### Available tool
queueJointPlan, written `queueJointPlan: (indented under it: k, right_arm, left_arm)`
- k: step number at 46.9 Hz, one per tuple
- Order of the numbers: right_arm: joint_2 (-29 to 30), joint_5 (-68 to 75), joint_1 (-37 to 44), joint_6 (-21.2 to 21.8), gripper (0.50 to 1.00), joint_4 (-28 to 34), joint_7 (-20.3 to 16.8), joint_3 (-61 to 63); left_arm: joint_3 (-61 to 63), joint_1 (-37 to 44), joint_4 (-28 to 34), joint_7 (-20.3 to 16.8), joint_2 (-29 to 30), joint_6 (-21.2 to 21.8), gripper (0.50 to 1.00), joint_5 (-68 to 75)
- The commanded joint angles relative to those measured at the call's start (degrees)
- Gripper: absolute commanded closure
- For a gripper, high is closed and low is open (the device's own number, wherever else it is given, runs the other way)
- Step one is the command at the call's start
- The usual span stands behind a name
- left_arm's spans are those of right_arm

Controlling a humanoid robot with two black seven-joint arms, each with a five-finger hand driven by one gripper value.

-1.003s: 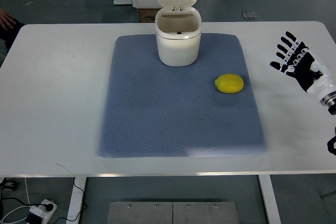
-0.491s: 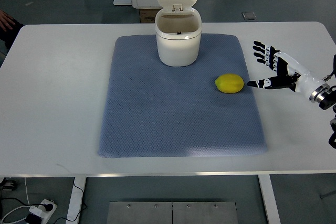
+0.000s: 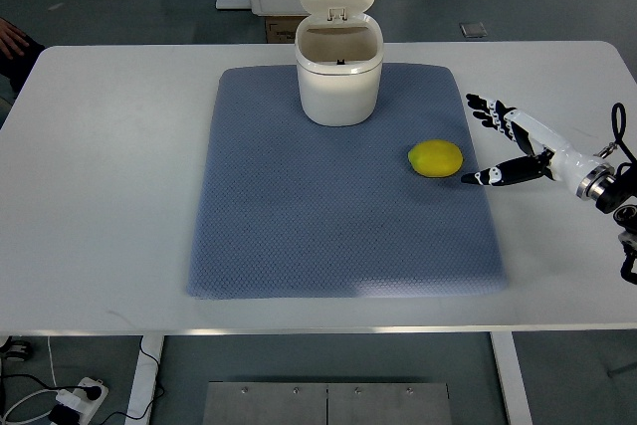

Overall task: Put lemon in trash with right hand
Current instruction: 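Move the right hand toward the yellow lemon, opening the fingers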

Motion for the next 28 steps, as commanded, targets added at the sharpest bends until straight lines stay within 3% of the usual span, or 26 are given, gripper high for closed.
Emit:
queueJointPlan:
  k: [1, 14, 23, 28]
  right_arm:
    - [0.07, -1.69, 0.00, -1.43, 0.500, 1.06, 0.00, -0.27]
    - [1.38, -1.96, 2.37, -6.52, 0.502, 1.68, 0.00, -2.91]
    - [2.79, -1.96, 6.06, -12.06, 0.502, 1.59, 0.00, -12.39]
    - [3.32, -1.87, 6.68, -12.95, 0.502, 1.59, 0.00, -14.16]
  left_arm:
    - [-0.02, 0.00, 0.01, 0.00, 0.00, 0.00, 0.500, 0.00]
    - [-0.02, 0.00, 0.01, 0.00, 0.00, 0.00, 0.500, 0.00]
    - [0.07, 0.00, 0.01, 0.00, 0.00, 0.00, 0.500, 0.00]
    - [-0.02, 0.00, -0.08, 0.00, 0.00, 0.00, 0.500, 0.00]
